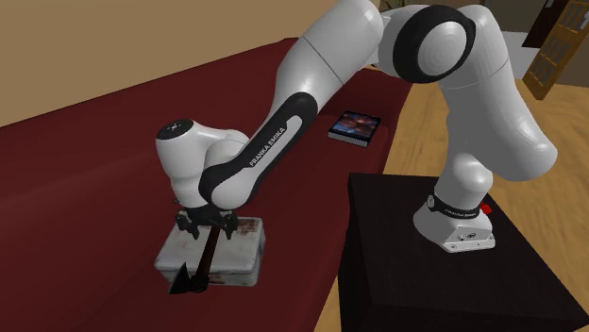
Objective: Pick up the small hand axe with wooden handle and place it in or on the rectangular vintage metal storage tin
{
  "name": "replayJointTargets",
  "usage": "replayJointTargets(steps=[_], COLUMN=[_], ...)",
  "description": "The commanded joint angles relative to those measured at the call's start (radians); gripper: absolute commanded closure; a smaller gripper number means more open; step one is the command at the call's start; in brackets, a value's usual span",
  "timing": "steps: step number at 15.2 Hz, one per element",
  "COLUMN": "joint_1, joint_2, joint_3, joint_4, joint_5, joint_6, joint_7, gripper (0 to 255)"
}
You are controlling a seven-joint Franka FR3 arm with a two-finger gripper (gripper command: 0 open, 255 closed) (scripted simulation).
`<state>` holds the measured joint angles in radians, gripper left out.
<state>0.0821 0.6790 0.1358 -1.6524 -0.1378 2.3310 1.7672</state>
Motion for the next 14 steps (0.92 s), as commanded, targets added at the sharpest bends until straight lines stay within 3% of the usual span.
replayJointTargets(steps=[1,6,14], joint_1=[0.000,-0.004,-0.004], joint_2=[0.000,-0.079,-0.079], joint_3=[0.000,0.011,0.011], joint_4=[0.000,0.007,0.007], joint_5=[0.000,0.013,0.013], joint_6=[0.000,-0.087,-0.087], joint_7=[0.000,-0.007,-0.007], gripper=[0,0,0])
